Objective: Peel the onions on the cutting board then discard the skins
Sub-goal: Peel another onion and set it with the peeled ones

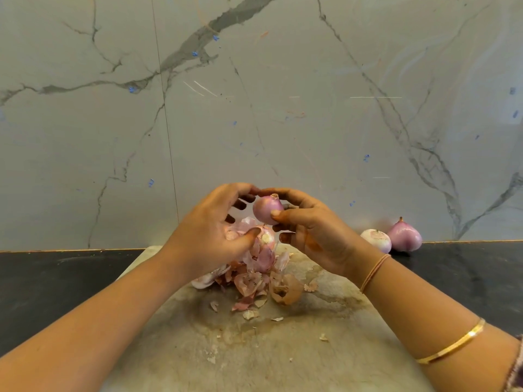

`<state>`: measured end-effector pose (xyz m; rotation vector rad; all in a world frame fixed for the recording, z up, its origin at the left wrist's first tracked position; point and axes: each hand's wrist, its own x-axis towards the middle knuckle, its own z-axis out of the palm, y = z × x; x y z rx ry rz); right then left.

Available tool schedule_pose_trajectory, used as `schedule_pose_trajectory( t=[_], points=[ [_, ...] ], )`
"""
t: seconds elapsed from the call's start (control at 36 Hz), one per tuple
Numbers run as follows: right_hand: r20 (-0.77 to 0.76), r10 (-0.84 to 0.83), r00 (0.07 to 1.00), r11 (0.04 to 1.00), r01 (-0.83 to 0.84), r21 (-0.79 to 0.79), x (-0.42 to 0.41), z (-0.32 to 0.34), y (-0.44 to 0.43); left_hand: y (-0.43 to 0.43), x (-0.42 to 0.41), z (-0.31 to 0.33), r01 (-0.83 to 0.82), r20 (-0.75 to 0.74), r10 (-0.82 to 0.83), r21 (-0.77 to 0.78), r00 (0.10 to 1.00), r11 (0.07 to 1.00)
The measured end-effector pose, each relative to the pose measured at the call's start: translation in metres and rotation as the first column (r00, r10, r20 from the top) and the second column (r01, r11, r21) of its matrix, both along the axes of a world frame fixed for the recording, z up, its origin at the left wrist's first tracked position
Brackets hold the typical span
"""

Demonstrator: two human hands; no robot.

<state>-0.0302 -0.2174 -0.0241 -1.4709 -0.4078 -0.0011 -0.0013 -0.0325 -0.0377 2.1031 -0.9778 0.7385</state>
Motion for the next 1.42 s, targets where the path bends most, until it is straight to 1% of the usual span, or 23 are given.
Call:
schedule_pose_trajectory(
  t=[0.08, 0.17, 0.36, 0.47, 0.58, 0.69, 0.81, 0.92, 0.97, 1.06, 1.14, 1.31, 1.36, 1.42],
  points=[
    [0.011, -0.002, 1.0, 0.999, 0.002, -0.033, -0.0006, 0.0009, -0.0006, 0.001, 0.0052, -0.0017, 0.008, 0.106, -0.018, 0.091, 0.994, 0.996],
    [0.016, 0.007, 1.0, 0.998, -0.006, -0.07, -0.0006, 0.0009, -0.0006, 0.0039, 0.0091, -0.0006, 0.015, 0.15, -0.028, 0.088, 0.988, 0.996],
    [0.034, 0.022, 0.999, 0.989, -0.016, -0.146, -0.0013, -0.0009, -0.0007, 0.0062, 0.0082, 0.0015, 0.008, 0.196, -0.032, 0.12, 0.98, 0.993],
    [0.032, 0.015, 0.999, 0.992, -0.011, -0.124, -0.0003, -0.0006, -0.0011, 0.0052, 0.0087, 0.0006, -0.049, 0.251, 0.016, 0.125, 0.968, 0.991],
    [0.044, 0.006, 0.999, 0.988, 0.0, -0.153, -0.0007, -0.0011, -0.0009, 0.0053, 0.0083, 0.0012, -0.011, 0.227, -0.016, 0.117, 0.974, 0.993],
    [0.052, 0.006, 0.999, 0.984, 0.004, -0.179, -0.0009, -0.0014, -0.0002, 0.0064, 0.0089, 0.0008, -0.042, 0.234, 0.003, 0.162, 0.972, 0.986],
    [0.049, -0.005, 0.999, 0.984, 0.014, -0.175, 0.0004, -0.0022, -0.0006, 0.0061, 0.0077, 0.0008, -0.051, 0.259, 0.008, 0.162, 0.966, 0.985],
    [0.042, -0.014, 0.999, 0.99, 0.02, -0.143, 0.0012, -0.0015, -0.0009, 0.0053, 0.0082, 0.0001, -0.1, 0.323, 0.044, 0.158, 0.945, 0.982],
    [0.045, -0.018, 0.999, 0.99, 0.024, -0.141, 0.0014, -0.0013, -0.0007, 0.0046, 0.0076, 0.0002, -0.105, 0.318, 0.056, 0.137, 0.947, 0.985],
    [0.043, -0.017, 0.999, 0.99, 0.023, -0.14, 0.0011, -0.002, -0.0004, 0.004, 0.006, 0.0011, -0.064, 0.265, 0.037, 0.092, 0.964, 0.994],
    [0.039, -0.011, 0.999, 0.991, 0.016, -0.134, 0.0011, -0.0023, -0.0001, 0.0046, 0.0062, 0.002, -0.056, 0.29, 0.013, 0.139, 0.957, 0.989],
    [0.045, -0.03, 0.999, 0.99, 0.036, -0.139, 0.0021, -0.0027, 0.0004, 0.0043, 0.0064, 0.0028, -0.135, 0.339, 0.069, 0.175, 0.938, 0.975],
    [0.054, -0.048, 0.997, 0.989, 0.055, -0.139, 0.0024, -0.0026, 0.0007, 0.0031, 0.0052, 0.0028, -0.136, 0.3, 0.09, 0.135, 0.95, 0.981],
    [0.08, -0.075, 0.994, 0.983, 0.088, -0.163, 0.0033, -0.0028, 0.001, 0.0019, 0.0026, 0.0033, -0.124, 0.186, 0.114, 0.043, 0.976, 0.991]
  ],
)
